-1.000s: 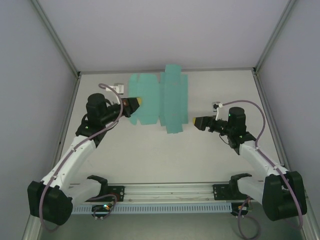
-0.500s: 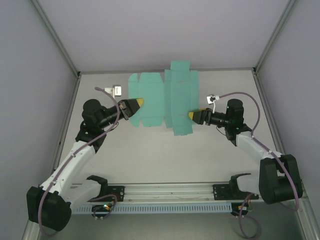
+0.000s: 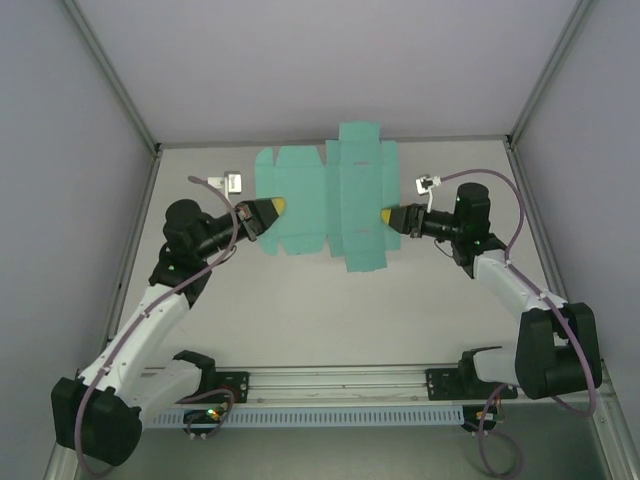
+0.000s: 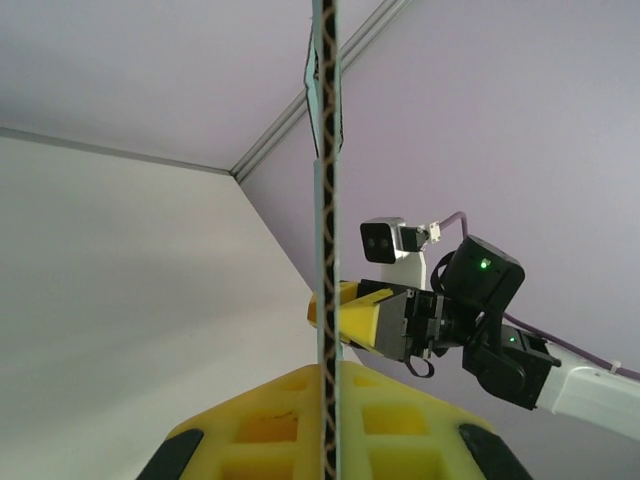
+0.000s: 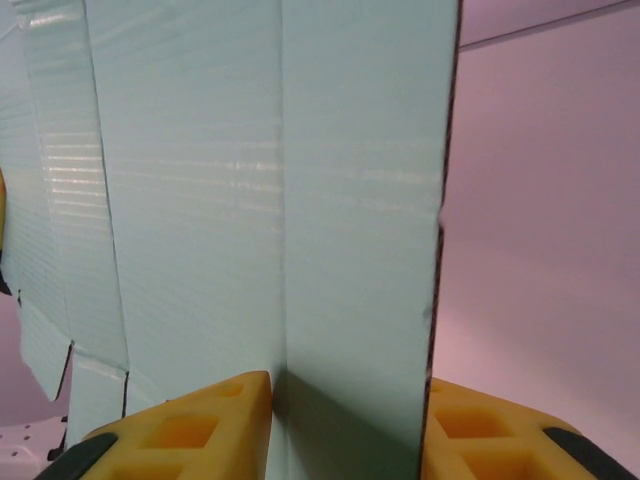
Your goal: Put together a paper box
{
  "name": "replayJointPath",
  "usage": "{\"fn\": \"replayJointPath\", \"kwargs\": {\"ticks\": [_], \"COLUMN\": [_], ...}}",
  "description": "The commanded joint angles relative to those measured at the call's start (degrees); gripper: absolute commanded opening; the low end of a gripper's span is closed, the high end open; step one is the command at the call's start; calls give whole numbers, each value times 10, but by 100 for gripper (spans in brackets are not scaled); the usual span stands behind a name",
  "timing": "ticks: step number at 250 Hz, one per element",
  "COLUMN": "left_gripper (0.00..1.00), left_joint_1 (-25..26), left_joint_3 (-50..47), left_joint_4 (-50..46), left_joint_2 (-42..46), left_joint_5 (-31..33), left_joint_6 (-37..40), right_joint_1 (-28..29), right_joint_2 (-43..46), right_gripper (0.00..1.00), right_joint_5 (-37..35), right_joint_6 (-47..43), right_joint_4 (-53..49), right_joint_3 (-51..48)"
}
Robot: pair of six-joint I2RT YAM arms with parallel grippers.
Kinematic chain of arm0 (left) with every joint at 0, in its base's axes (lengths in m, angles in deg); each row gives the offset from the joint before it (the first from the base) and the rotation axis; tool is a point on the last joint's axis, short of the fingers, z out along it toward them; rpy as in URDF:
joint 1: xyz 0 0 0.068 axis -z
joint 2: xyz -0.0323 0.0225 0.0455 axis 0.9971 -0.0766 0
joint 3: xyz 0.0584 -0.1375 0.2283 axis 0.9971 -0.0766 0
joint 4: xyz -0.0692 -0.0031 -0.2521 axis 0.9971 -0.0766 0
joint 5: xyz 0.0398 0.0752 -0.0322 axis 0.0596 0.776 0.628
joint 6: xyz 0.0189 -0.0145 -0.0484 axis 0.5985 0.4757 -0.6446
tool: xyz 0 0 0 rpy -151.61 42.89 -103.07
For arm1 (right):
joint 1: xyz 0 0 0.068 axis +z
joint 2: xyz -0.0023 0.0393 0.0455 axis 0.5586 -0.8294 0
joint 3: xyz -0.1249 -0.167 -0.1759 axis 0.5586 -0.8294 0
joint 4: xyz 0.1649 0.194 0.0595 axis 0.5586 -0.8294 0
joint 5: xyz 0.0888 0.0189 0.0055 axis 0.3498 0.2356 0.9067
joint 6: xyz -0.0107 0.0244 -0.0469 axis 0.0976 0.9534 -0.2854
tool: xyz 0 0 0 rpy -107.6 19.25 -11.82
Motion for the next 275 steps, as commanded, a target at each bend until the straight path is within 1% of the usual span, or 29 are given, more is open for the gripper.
{"fn": "replayJointPath", "kwargs": {"ticks": [1, 11, 23, 35, 49, 62, 65, 69, 80, 96, 109, 110, 113, 117, 119, 123, 130, 131, 133, 153, 159, 165, 184, 205, 228, 244, 275], "left_gripper": [0, 0, 0, 0, 0, 0, 0, 0, 0, 0, 0, 1, 8, 23, 32, 53, 95, 97, 99, 100, 100, 100, 100, 100, 100, 100, 100], "left_joint_1": [3, 3, 3, 3, 2, 2, 2, 2, 3, 3, 2, 3, 2, 3, 3, 2, 2, 3, 3, -1, -6, -12, -40, -61, -75, -75, -75], "left_joint_3": [10, 10, 9, 9, 7, 7, 5, 6, 6, 9, 12, 13, 14, 16, 17, 19, 20, 20, 20, 8, 0, -8, -41, -70, -69, -60, -27], "left_joint_4": [-23, -24, -25, -31, -29, -32, -32, -32, -38, -56, -91, -95, -108, -127, -136, -158, -197, -203, -214, -311, -329, -341, -350, -349, -362, -360, -325], "left_joint_2": [14, 15, 15, 15, 16, 17, 17, 17, 17, 18, 18, 18, 18, 18, 17, 18, 19, 20, 20, 28, 31, 34, 50, 67, 69, 60, 12], "left_joint_5": [7, 7, 8, 11, 11, 11, 24, 27, 32, 43, 64, 67, 75, 87, 94, 110, 145, 151, 163, 287, 309, 317, 298, 293, 289, 283, 231], "left_joint_6": [24, 25, 26, 27, 29, 29, 30, 31, 34, 44, 55, 55, 58, 65, 69, 78, 93, 95, 97, 101, 97, 93, 77, 68, 76, 81, 90], "right_joint_1": [-4, -5, -5, -5, -5, -5, -5, -5, -4, -4, 0, 1, 3, 7, 10, 15, 27, 29, 33, 86, 102, 118, 158, 194, 239, 269, 311], "right_joint_2": [7, 7, 9, 11, 14, 15, 15, 16, 19, 25, 30, 30, 32, 34, 34, 36, 37, 37, 37, 28, 22, 14, -13, -35, -50, -68, -118], "right_gripper": [27, 26, 21, 20, 11, 9, 8, 8, 0, 0, 0, 0, 0, 0, 0, 0, 0, 0, 0, 0, 0, 0, 0, 0, 0, 0, 0], "right_joint_5": [-30, -28, -31, -37, -37, -38, -39, -43, -57, -94, -116, -119, -126, -138, -143, -154, -174, -178, -185, -283, -317, -348, -444, -523, -602, -664, -788], "right_joint_6": [-35, -42, -47, -50, -58, -64, -66, -69, -80, -100, -132, -135, -142, -154, -161, -176, -208, -212, -221, -314, -338, -363, -407, -442, -511, -567, -690], "right_joint_4": [-74, -85, -94, -97, -102, -115, -118, -123, -141, -172, -205, -207, -216, -227, -232, -244, -271, -275, -283, -365, -387, -407, -451, -444, -394, -353, -225], "right_joint_3": [19, 23, 25, 25, 27, 31, 31, 33, 35, 40, 47, 47, 49, 52, 53, 56, 63, 64, 67, 94, 102, 110, 137, 153, 156, 159, 155]}}
